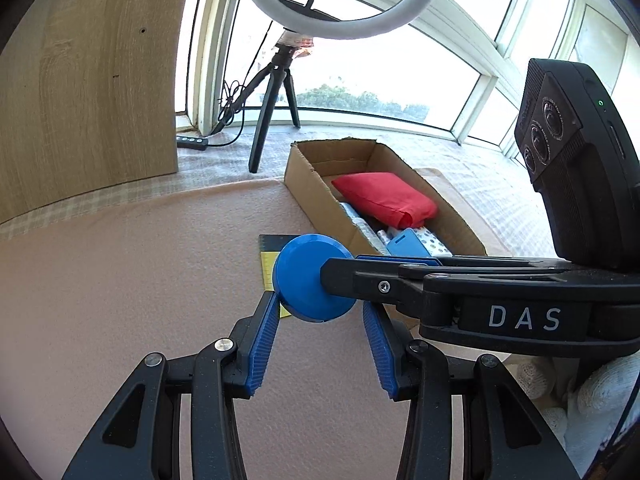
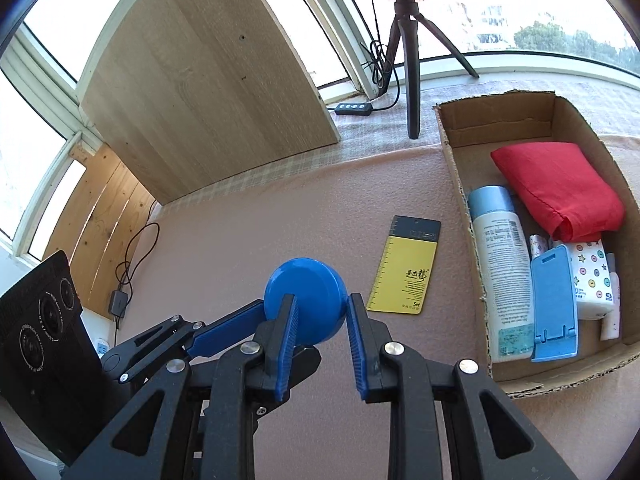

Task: Organize objects
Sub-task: 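Carry the blue lid with the right gripper over the box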

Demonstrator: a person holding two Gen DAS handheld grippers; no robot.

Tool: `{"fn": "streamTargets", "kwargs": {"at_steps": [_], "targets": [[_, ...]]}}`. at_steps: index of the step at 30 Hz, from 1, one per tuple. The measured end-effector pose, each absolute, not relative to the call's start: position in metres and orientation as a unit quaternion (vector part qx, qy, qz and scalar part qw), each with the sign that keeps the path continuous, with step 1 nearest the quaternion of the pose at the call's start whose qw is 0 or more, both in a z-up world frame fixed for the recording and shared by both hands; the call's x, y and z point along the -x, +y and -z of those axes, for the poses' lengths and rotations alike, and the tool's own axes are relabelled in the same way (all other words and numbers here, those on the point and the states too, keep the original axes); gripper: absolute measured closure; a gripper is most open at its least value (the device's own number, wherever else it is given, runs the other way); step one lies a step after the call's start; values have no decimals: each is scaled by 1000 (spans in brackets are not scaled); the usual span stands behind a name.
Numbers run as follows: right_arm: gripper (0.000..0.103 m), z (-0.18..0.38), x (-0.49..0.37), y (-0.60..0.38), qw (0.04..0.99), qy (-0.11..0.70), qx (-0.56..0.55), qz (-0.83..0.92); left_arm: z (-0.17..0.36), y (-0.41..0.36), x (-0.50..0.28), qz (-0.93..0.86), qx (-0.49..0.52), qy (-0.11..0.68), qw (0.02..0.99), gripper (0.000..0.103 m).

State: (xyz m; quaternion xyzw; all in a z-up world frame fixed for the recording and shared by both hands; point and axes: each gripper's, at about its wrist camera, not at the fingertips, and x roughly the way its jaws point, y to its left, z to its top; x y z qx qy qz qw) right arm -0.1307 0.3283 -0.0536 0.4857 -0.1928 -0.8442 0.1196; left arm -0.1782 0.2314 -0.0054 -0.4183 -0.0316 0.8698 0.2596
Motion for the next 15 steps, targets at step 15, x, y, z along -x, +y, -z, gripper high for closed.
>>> {"fn": "streamTargets", "kwargs": {"at_steps": [15], "targets": [[80,54,110,427,54,-226,-472,851,10,329,192,-848,428,-13,313,56]]}}
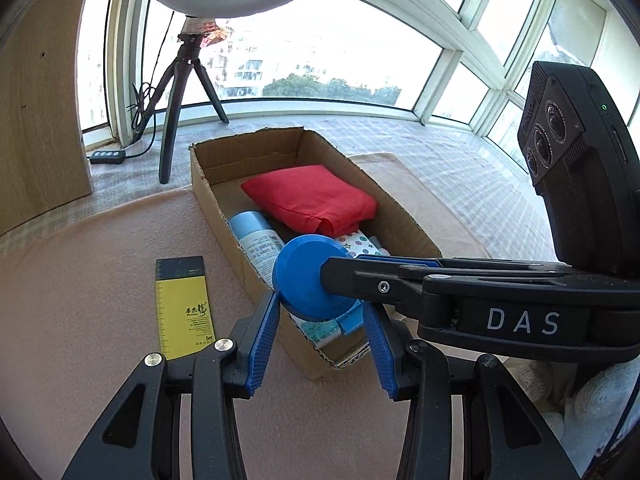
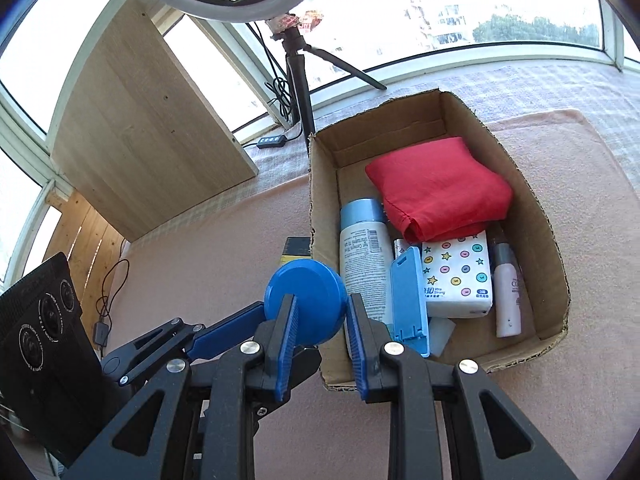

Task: Organize objects
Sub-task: 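Carry the blue lid with the right gripper over the box, then lower the blue lid into the box and open the right gripper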

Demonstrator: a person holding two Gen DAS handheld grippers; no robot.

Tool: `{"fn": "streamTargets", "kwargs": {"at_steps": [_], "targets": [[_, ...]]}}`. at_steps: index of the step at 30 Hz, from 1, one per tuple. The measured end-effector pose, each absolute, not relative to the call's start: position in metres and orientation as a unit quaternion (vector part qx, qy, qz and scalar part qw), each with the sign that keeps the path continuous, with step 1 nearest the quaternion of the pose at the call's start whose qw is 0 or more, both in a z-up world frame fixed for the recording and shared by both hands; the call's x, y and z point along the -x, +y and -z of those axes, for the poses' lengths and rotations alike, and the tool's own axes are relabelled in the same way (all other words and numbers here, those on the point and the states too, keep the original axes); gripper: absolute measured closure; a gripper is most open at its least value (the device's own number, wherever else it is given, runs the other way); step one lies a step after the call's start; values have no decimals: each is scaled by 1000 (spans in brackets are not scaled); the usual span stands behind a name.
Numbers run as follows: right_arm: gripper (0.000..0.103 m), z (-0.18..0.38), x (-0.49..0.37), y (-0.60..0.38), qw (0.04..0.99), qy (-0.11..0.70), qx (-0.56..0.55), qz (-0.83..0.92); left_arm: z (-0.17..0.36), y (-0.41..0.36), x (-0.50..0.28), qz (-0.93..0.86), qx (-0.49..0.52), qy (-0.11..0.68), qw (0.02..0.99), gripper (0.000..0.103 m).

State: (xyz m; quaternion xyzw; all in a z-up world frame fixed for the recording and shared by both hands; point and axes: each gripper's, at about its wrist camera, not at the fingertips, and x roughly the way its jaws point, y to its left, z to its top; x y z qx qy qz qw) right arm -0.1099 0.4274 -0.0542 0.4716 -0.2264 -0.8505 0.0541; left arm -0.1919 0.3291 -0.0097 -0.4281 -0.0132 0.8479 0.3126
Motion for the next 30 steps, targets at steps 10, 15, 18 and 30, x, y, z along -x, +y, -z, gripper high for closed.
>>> {"fn": "streamTargets", "kwargs": {"at_steps": [10,15,18,30], "targets": [[80,62,105,456,37,-236,-476,847,18,357,200,-837,440,-6,326,56],[80,64,104,461,34,-236,-477,846,20,361,201,-835,443,-3,326,56],[80,65,104,462,33,-236,-478,846,20,362,200,-834,445,0,326,56],[62,63,99,461,15,-235,-469,851,17,352,197,-840,441,9,316,56]]}}
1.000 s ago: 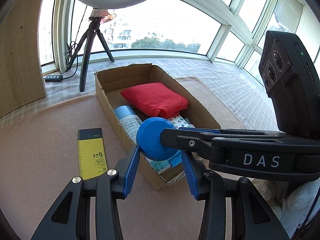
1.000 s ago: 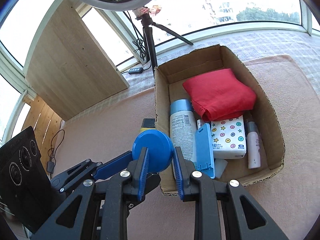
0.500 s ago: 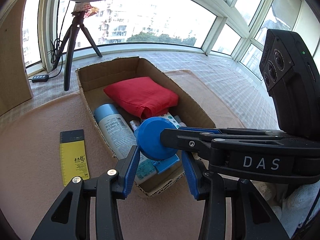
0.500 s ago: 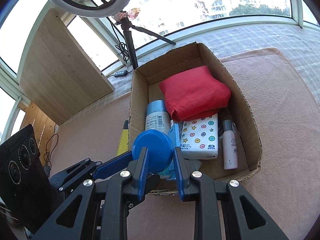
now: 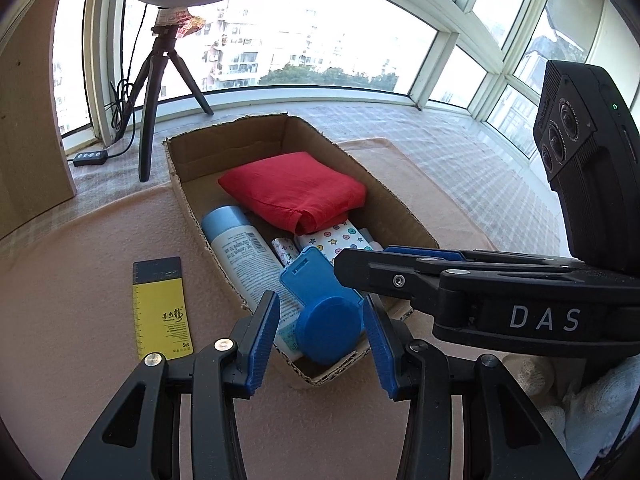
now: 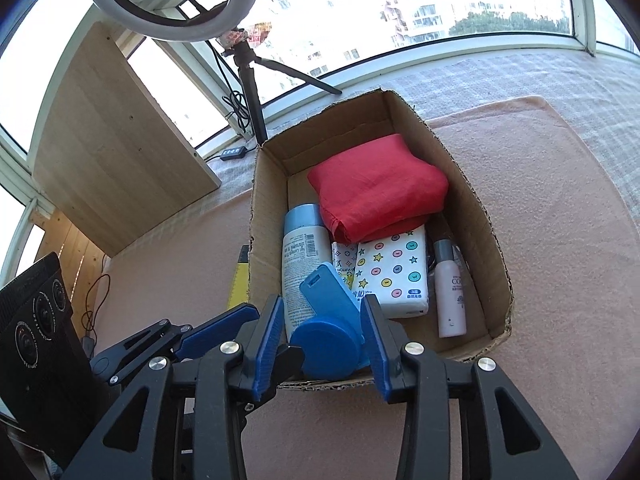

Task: Organize objects
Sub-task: 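Lower the blue lid into the box and open the right gripper, then move the left gripper to the yellow notebook and close on it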

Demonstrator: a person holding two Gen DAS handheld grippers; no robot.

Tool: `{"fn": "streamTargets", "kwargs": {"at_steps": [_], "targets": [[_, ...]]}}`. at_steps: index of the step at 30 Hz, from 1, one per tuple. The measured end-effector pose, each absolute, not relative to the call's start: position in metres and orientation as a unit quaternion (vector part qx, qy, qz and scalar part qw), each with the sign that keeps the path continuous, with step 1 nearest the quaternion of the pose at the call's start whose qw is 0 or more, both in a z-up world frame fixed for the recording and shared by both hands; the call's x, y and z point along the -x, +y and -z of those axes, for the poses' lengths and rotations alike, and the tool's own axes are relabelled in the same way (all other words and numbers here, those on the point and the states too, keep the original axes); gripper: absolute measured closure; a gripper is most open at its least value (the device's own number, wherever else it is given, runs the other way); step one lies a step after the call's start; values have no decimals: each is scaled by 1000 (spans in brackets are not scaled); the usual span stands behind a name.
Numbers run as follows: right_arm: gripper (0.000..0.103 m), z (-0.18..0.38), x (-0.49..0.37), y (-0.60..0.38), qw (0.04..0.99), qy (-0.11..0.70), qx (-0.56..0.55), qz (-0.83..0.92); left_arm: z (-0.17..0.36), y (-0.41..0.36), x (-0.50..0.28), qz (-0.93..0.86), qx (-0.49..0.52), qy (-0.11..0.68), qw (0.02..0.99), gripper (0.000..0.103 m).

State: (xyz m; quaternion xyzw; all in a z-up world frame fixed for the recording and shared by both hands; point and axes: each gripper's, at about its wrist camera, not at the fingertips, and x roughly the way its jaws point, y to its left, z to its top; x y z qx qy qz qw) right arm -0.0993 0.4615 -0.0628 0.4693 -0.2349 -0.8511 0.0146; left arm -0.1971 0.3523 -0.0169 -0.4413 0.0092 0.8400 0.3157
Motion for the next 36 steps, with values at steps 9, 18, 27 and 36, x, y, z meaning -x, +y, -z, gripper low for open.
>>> {"fn": "streamTargets", "kwargs": {"at_steps": [9,18,27,36], "targets": [[50,55,87,454,7,-213,-464,860,15,326,193,-848,442,8,294,51],[35,53,54,445,-15,-166,-459,872,30,266,190,-854,465,-8,235,29],[33,66,16,448,-25,-206,-457,865,53,235,199,-848,495,-15,189,26],[33,67,-9,451,-40,-213,-453,865,65,254,225,-838,516,-17,179,26]]}}
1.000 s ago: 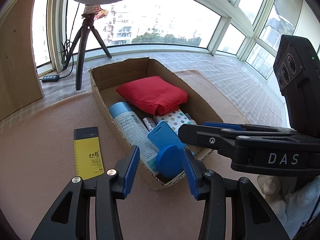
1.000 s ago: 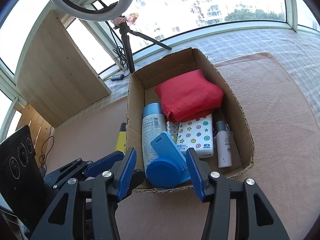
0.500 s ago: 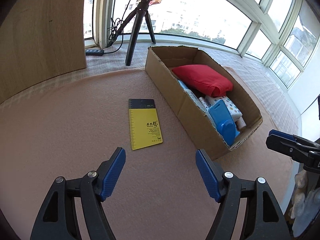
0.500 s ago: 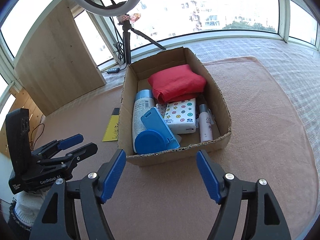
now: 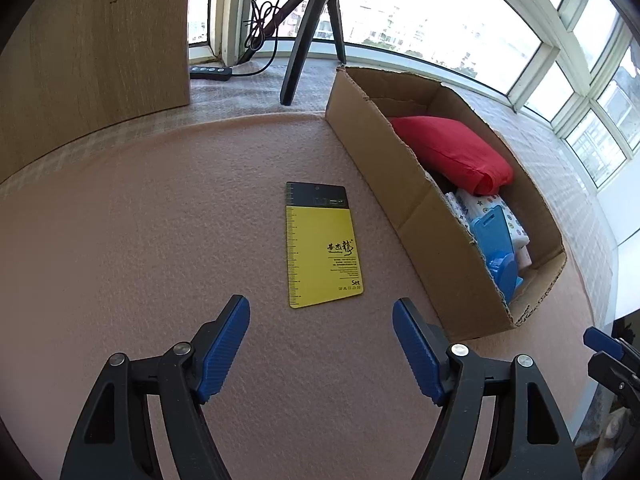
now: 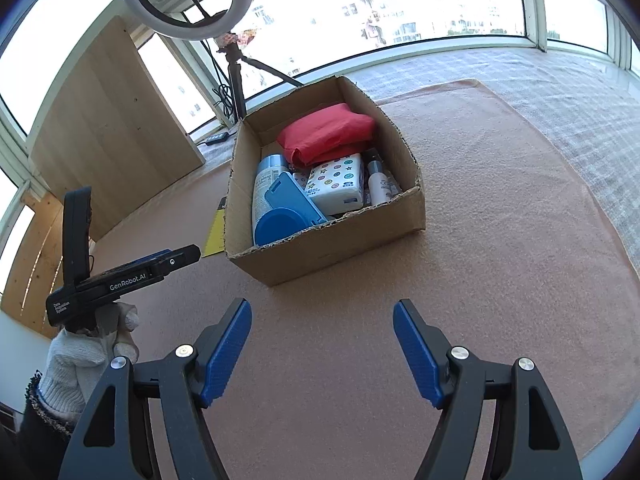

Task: Organize objects
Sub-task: 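Move the left gripper to the yellow notebook and close on it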

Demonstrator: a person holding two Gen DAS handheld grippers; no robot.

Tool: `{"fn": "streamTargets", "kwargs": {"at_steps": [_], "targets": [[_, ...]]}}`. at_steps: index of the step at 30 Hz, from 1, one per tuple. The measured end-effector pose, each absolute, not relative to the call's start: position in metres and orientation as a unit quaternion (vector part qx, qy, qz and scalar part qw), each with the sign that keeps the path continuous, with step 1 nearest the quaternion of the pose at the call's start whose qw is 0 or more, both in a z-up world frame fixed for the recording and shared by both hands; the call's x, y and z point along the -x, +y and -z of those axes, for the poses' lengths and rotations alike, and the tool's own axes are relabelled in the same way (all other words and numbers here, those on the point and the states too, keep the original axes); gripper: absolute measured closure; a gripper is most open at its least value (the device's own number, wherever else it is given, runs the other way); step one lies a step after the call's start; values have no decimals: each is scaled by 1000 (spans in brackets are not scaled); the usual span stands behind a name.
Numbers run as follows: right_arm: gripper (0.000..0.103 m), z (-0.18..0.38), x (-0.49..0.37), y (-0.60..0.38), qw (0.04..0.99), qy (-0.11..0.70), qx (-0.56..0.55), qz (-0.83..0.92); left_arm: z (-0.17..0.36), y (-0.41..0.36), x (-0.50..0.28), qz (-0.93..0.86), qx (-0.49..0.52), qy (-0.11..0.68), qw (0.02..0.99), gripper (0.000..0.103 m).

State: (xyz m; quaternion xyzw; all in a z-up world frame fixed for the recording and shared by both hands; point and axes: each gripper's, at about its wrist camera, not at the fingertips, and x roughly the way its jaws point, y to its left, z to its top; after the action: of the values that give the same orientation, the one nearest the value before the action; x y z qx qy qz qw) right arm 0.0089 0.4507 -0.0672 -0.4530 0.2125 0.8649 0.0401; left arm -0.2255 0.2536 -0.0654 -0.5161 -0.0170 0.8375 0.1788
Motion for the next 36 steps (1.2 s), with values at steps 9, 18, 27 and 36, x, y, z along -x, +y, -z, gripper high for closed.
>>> {"fn": "streamTargets", "kwargs": {"at_steps": [9,18,27,36], "targets": [[33,64,-25,445,54,185,470,-861,77,281,254,-833,531,12,156,27],[33,66,-40,457,66,205,470,-856,88,294,270,-827,543,30,143,32],[33,70,-48,466,82,210,474,-851,87,295,267,-832,538,60,123,50],[33,69,-47,463,81,203,471,-855,70,278,266,-840,529,26,118,50]]}}
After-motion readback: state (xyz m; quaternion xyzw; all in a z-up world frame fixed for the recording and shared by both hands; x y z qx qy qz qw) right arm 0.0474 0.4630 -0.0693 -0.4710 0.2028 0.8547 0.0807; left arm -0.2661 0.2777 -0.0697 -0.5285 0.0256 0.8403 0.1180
